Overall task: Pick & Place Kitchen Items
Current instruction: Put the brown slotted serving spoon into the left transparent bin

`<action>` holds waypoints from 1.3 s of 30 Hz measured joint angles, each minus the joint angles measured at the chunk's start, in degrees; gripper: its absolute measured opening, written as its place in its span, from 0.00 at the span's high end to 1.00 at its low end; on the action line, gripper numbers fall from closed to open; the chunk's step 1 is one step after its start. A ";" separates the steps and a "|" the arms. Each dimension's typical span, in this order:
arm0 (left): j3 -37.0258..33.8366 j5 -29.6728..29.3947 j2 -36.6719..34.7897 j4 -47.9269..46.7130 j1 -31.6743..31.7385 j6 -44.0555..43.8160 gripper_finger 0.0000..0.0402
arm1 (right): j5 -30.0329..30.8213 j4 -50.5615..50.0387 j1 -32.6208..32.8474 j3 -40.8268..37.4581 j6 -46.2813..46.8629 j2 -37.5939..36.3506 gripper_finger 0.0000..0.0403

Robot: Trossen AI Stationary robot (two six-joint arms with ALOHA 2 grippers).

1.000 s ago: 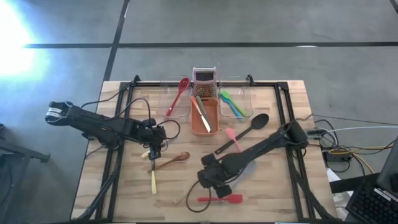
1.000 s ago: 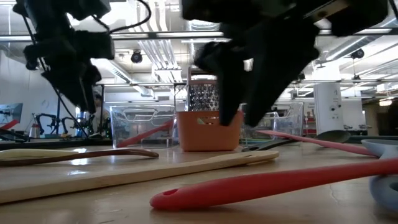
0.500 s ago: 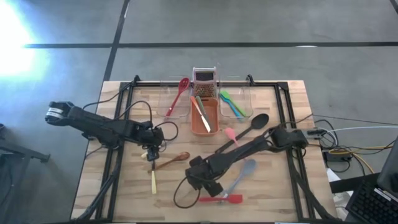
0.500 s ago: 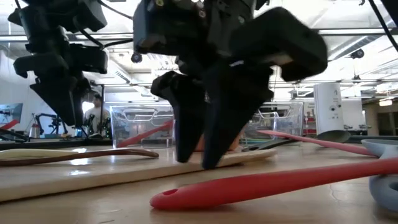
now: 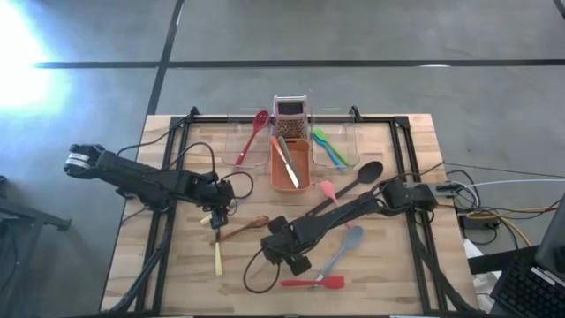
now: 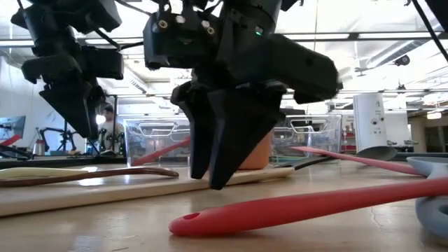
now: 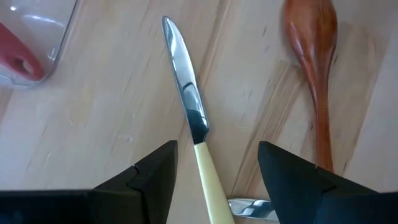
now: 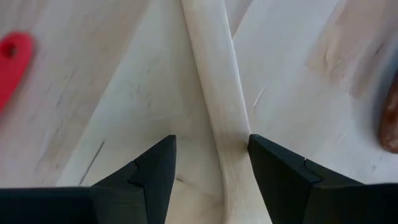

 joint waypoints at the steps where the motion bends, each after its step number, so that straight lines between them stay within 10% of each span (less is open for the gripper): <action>1: 0.00 0.16 0.00 0.35 0.00 -0.16 0.44 | 0.00 -0.30 -0.02 0.55 1.09 0.00 0.51; 14: 0.24 8.40 0.11 19.37 -2.54 -7.09 0.44 | 6.57 -27.42 1.60 10.43 24.39 -4.79 0.55; 25: 6.94 1.87 9.75 20.40 -9.31 -12.08 0.44 | 19.59 -28.70 0.11 -15.25 48.21 -26.43 0.62; 39: 37.26 -5.62 37.64 3.59 -9.86 -13.44 0.55 | 24.05 -23.94 0.05 -41.78 69.08 -58.13 0.62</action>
